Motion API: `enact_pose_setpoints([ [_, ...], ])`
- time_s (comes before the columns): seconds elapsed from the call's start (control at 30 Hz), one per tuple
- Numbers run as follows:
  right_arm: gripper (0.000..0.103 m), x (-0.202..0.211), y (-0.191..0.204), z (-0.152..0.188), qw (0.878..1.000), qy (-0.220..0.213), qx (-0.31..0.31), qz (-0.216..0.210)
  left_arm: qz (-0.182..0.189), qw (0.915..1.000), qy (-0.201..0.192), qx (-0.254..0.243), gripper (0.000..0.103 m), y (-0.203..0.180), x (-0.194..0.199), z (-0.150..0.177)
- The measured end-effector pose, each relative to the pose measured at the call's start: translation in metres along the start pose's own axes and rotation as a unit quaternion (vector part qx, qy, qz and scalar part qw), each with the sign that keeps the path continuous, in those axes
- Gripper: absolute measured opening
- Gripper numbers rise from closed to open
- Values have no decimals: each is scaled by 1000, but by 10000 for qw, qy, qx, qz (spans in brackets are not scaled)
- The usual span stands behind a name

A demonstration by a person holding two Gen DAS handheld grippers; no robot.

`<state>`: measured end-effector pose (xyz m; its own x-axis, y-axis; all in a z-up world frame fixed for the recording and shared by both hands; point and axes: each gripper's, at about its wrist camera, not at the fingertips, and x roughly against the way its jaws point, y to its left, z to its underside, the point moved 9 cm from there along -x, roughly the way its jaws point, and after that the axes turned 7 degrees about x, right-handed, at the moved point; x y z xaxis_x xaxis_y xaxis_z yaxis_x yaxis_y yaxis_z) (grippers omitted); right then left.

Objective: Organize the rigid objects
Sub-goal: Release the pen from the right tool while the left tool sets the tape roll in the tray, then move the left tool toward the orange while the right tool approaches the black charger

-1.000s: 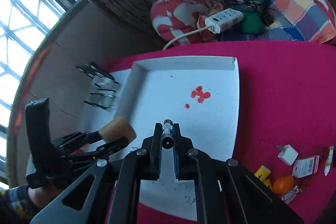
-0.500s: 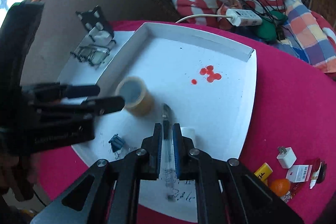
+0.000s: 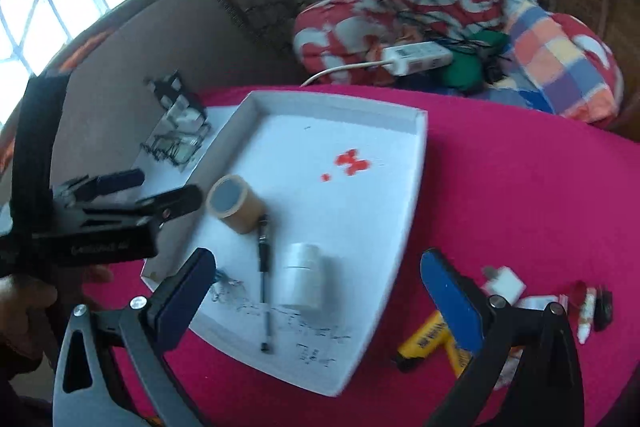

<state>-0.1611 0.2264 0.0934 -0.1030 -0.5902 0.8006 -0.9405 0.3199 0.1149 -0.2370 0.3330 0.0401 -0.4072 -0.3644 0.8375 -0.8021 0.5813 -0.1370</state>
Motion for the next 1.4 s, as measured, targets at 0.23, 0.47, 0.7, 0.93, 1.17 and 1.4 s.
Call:
enact_pose_setpoints([
  [0.23, 103, 44, -84, 15, 9953, -287, -867, 306, 324, 9982, 61, -491, 103, -75, 3, 8],
  [0.47, 103, 85, -185, 56, 9788, -382, -1849, 798, 914, 9859, 807, -1150, 103, -158, -13, 49],
  [0.7, 103, 104, -242, 95, 9670, -231, -2332, 998, 1065, 9635, 1059, -2218, 97, -240, -29, 91],
  [0.93, 103, 119, -268, 109, 9689, -141, -2237, 1050, 923, 9562, 1424, -2387, 75, -261, -64, 111],
  [1.17, 103, 107, -291, 130, 9719, 325, -2090, 1033, 899, 9535, 1586, -2399, 60, -276, -81, 120],
  [1.4, 102, 90, -302, 140, 9750, 786, -1683, 1217, 816, 9556, 1549, -2371, 40, -281, -89, 117],
])
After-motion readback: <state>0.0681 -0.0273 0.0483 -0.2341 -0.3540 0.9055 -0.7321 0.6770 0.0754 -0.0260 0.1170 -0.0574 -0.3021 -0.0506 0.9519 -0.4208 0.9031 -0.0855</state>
